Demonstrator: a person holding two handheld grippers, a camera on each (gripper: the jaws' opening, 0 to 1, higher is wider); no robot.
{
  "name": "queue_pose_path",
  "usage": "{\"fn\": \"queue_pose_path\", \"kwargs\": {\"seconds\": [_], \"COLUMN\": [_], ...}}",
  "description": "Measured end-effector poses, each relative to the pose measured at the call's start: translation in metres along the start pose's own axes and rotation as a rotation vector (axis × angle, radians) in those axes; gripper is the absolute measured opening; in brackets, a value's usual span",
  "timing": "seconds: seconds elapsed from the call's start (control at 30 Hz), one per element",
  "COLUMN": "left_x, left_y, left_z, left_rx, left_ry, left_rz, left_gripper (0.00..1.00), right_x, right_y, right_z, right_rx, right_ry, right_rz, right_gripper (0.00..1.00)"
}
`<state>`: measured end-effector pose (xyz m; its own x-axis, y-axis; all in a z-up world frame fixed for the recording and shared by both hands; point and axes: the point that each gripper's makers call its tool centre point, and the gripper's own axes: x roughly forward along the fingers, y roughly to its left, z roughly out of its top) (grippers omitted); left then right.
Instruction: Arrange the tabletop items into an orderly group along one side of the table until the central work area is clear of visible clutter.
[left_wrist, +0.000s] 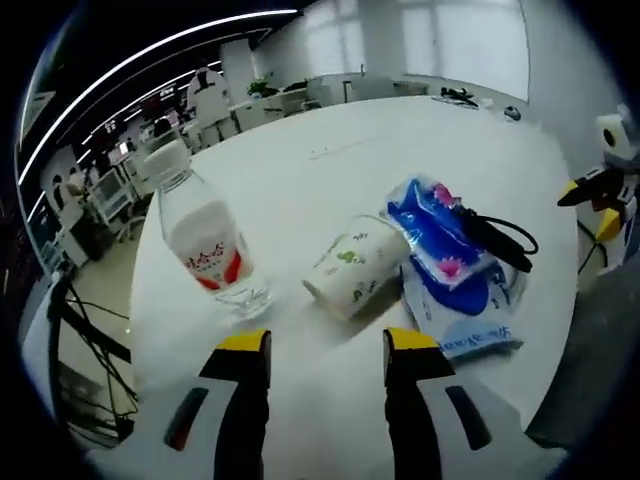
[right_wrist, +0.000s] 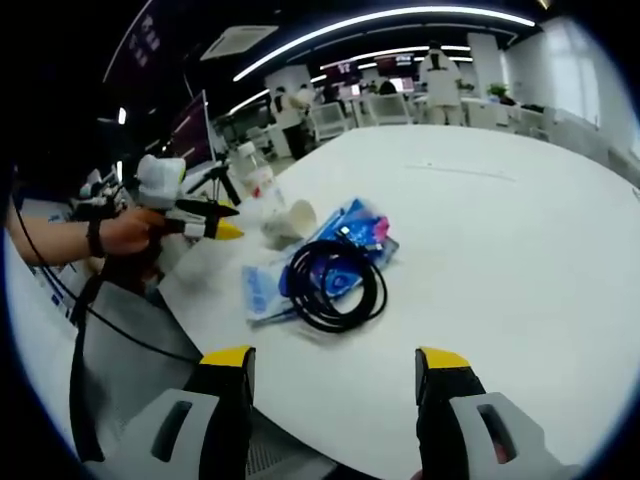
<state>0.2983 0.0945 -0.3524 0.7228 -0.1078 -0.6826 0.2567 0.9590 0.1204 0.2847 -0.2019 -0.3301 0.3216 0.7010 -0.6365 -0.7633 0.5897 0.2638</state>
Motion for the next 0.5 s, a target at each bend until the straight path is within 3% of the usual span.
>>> {"fn": "queue_pose_path", "kwargs": {"seconds": [0.17,0.3,0.5], "left_x": [0.000,0.004,0.018], "left_y": [-0.006,-0.013,-0.014], "left_z": [0.005,0.012,0.024], "left_rx": [0.066,0.208,0.351], "left_ry": [0.009,0.032,0.048], "left_rz": [-0.006,-0.023,-0.051], "left_gripper": [0.44,0.44,0.44], "right_x": [-0.001,-0.003,-0.005], "right_y": [-0.001,0.000,0.002], "right_z": [-0.001,-0.001,-0.002], "right_rx": [0.001,0.002,0.006], "right_ry": [0.000,-0.001,-0.002], "right_rz": [-0.002,-0.003,-0.006], "right_gripper": [0.66,0.66,0.66]}}
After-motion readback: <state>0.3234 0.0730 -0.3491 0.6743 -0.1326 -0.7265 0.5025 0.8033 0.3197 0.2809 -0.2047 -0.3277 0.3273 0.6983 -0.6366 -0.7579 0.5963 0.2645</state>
